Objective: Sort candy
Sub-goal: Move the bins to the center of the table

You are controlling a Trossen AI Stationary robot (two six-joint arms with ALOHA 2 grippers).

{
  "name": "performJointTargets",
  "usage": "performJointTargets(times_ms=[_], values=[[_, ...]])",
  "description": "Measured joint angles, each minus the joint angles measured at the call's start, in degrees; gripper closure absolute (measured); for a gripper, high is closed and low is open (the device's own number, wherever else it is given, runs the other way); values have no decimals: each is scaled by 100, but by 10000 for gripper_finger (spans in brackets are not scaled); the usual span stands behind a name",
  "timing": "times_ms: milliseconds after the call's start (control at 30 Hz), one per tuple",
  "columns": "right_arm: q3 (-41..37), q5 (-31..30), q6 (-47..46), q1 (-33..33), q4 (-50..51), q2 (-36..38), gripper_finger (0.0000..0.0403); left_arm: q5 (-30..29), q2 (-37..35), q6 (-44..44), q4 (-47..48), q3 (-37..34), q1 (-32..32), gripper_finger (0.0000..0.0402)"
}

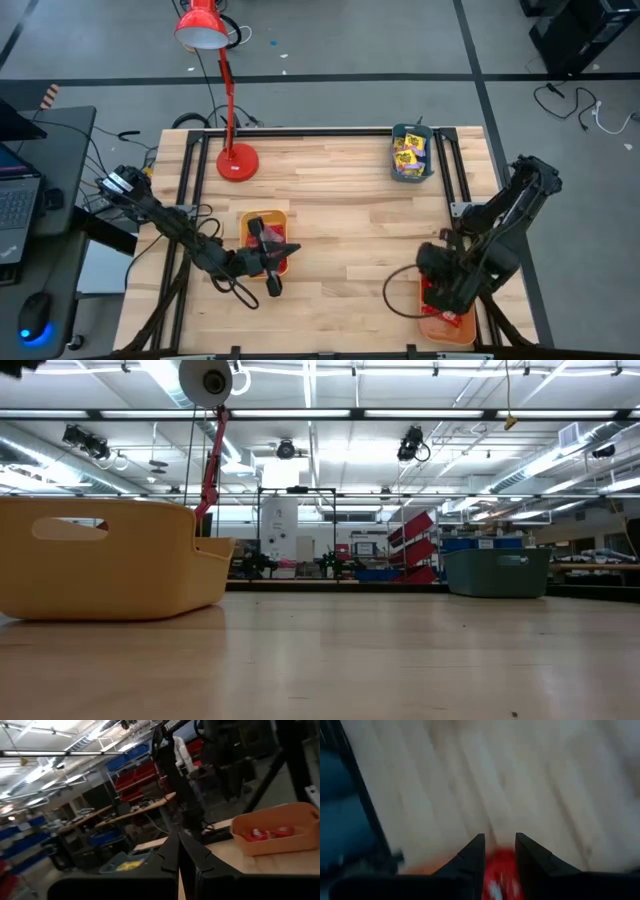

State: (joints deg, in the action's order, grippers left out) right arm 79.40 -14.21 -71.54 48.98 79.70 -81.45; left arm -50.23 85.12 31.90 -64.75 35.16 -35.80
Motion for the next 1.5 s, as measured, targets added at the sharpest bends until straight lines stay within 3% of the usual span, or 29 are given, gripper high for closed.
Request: performJointTargets(times_ms=[167, 267, 500, 667, 900, 1033, 1200, 1300, 1500], values=[[326, -914, 428, -583, -191, 0, 313, -730, -2, -21, 1649, 864, -6, 396], [332, -1017, 978, -1036, -593, 0, 316, -1006, -2, -312, 2892, 1375, -38, 396], [86, -1023, 2826, -2044, -2140, -2, 330, -970, -2, -1338, 6182, 2441, -204, 396], [-211, -1024, 3894, -2572, -3110, -2, 354, -272, -2, -2966, 9052, 3270, -367, 396], [-802, -1022, 4771, -3155, -4078, -2, 398, 1741, -4, -5417, 12099, 3946, -623, 396], [-1308, -799, 5046, -3491, -5047, -2, 398, 2626, -7, -6928, 13284, 3993, -754, 396], [-2005, -139, 5223, -3985, -6369, -2, 402, 3034, -11, -8641, 14634, 3902, -882, 396], [-2273, -212, 5185, -4240, -6560, -4, 402, 2975, -11, -9044, 15023, 3769, -958, 396], [-2409, -926, 4841, -4890, -6266, -4, 402, 2352, -11, -9378, 15136, 3255, -961, 396]])
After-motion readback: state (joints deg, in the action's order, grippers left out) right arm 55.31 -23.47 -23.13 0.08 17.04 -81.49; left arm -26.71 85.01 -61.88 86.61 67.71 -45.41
